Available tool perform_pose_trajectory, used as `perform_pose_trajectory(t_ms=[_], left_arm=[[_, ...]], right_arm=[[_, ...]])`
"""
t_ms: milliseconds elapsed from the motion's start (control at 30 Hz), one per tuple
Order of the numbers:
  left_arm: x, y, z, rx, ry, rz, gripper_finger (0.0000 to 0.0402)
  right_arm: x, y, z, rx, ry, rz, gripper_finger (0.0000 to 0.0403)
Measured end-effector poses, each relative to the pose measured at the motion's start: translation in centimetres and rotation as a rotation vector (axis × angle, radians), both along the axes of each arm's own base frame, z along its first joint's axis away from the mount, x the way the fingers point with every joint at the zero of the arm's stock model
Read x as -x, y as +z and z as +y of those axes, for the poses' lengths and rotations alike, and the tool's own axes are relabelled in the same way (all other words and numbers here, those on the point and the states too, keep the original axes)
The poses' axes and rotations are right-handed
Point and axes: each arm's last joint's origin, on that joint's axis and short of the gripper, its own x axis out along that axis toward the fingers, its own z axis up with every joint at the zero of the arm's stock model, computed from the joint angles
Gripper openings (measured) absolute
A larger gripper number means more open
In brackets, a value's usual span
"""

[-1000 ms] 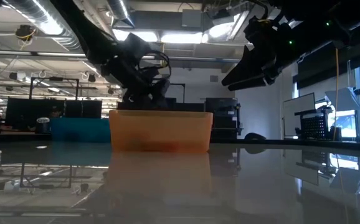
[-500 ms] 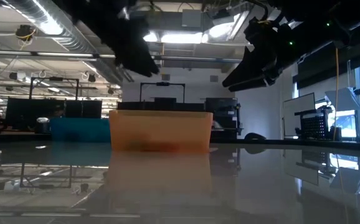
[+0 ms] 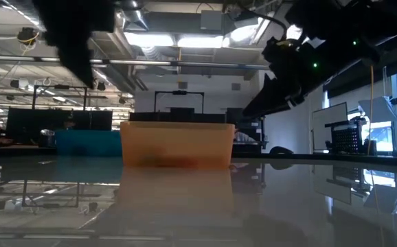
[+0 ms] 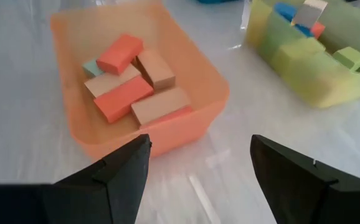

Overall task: Sort blocks by size
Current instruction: Put the yellow square block into the yellow bin

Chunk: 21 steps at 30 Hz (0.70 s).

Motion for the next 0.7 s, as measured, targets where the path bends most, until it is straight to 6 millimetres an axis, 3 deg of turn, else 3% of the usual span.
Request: perform_pose_trajectory(t_ms=[200, 367, 700], left_arm=[[2.3, -0.8, -3.3, 0.115, 0.018, 0.158, 0.0233], [3.8, -0.8, -6.4, 0.193, -0.055, 0.188, 0.0233], [7.4, -3.6, -10.6, 0.166, -0.156, 0.293, 0.0222]], right_arm=[[-0.2, -0.2, 0.0, -0.001, 0.002, -0.007, 0.0276], [-0.2, -0.1, 0.0, -0.005, 0.007, -0.011, 0.0276], [-0.2, -0.1, 0.0, -0.005, 0.008, -0.009, 0.0276]])
